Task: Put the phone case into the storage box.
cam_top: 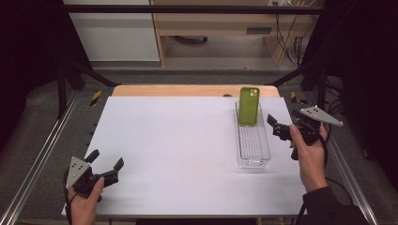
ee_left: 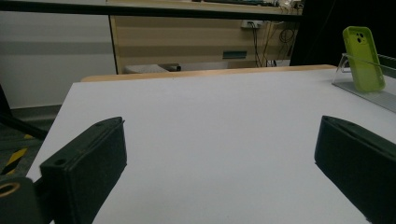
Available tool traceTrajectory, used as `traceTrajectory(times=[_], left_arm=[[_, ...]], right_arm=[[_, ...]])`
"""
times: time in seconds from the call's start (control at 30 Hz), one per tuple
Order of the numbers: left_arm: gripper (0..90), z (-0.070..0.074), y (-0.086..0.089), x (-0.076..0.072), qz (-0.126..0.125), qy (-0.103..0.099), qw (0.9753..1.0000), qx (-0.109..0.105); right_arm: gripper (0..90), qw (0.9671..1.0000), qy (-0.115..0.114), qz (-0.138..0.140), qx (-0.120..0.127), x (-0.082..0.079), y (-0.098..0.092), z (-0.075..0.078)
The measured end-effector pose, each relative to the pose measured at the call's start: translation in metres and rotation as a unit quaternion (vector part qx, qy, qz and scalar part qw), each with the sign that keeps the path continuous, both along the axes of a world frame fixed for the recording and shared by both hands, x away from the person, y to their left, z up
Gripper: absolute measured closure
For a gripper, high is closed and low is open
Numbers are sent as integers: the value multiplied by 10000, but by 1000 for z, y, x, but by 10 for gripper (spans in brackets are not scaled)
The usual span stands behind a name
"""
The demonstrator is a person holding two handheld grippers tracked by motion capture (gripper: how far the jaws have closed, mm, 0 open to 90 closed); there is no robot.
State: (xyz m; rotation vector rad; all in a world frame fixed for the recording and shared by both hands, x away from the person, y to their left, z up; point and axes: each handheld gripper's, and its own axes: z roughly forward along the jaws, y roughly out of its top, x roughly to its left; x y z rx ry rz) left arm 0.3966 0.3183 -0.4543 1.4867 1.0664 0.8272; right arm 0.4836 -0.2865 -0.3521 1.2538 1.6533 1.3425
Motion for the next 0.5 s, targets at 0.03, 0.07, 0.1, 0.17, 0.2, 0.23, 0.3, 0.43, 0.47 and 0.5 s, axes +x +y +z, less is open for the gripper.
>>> traceTrajectory(times=[0.03,0.07,0.1,0.17,0.2,0.23,0.3,0.43,0.47,0.5], left_arm=[[15,0,0,0,-6,-8,10000,1],[15,0,1,0,-7,-8,10000,-14],[15,0,1,0,-1,-9,10000,-25],[15,0,2,-1,-3,-6,10000,-32],[15,0,1,-1,-8,-4,10000,-30],[15,0,1,-1,-17,-2,10000,-24],[15,0,1,-1,-35,-5,10000,-9],[15,0,1,-2,-43,2,10000,-27],[15,-1,0,-2,-54,5,10000,-21],[15,-1,-1,-2,-68,1,10000,-6]], right_arm=[[34,10000,-5,2,-14,-2,-1,0],[33,10000,-8,5,-14,-5,-2,0],[33,10000,-33,12,-16,-7,-3,-1],[34,10000,-61,-9,-18,-12,-6,-2],[34,10000,-77,-10,-25,-14,-6,-2],[34,10000,-86,-14,-21,-16,-7,-3],[34,9999,-104,-1,43,-20,-9,-4],[39,9998,-178,-51,5,-29,-12,-4],[37,9998,-199,-50,-4,-32,-12,-4],[36,9997,-220,-45,5,-34,-12,-4]])
